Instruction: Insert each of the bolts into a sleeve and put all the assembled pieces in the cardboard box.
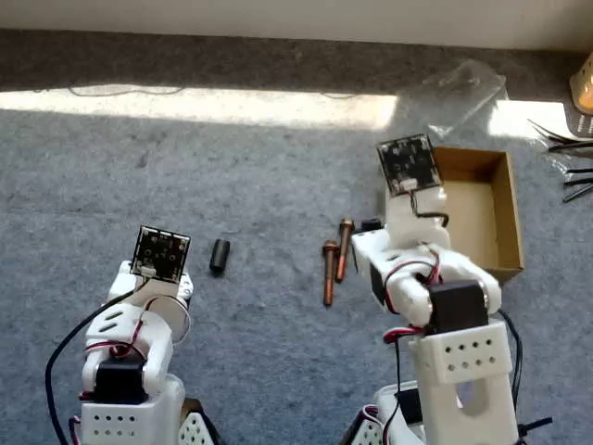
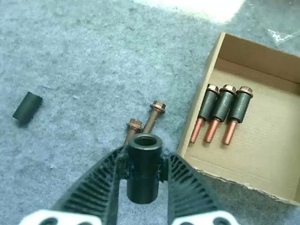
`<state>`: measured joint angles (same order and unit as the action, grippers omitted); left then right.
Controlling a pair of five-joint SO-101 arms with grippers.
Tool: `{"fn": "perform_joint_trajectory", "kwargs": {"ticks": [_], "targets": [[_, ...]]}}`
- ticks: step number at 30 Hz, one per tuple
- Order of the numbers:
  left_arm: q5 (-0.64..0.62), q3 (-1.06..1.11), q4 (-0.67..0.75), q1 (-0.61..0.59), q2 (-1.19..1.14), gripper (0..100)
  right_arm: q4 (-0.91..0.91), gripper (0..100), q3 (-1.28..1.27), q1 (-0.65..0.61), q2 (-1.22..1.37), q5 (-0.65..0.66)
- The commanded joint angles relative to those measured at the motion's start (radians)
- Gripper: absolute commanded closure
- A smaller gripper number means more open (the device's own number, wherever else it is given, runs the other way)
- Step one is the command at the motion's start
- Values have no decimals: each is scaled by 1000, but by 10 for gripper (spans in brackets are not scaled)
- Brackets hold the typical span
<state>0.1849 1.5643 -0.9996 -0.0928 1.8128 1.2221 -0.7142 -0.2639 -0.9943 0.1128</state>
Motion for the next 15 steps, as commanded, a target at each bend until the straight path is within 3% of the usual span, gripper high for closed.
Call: {"fn": "perform_joint_trajectory", "kwargs": {"ticks": [1, 15], "targets": [[6, -96, -28, 88, 12, 995, -51, 994, -82, 38, -137, 14], [6, -191, -28, 142, 8, 995, -51, 994, -401, 153, -565, 8]]}}
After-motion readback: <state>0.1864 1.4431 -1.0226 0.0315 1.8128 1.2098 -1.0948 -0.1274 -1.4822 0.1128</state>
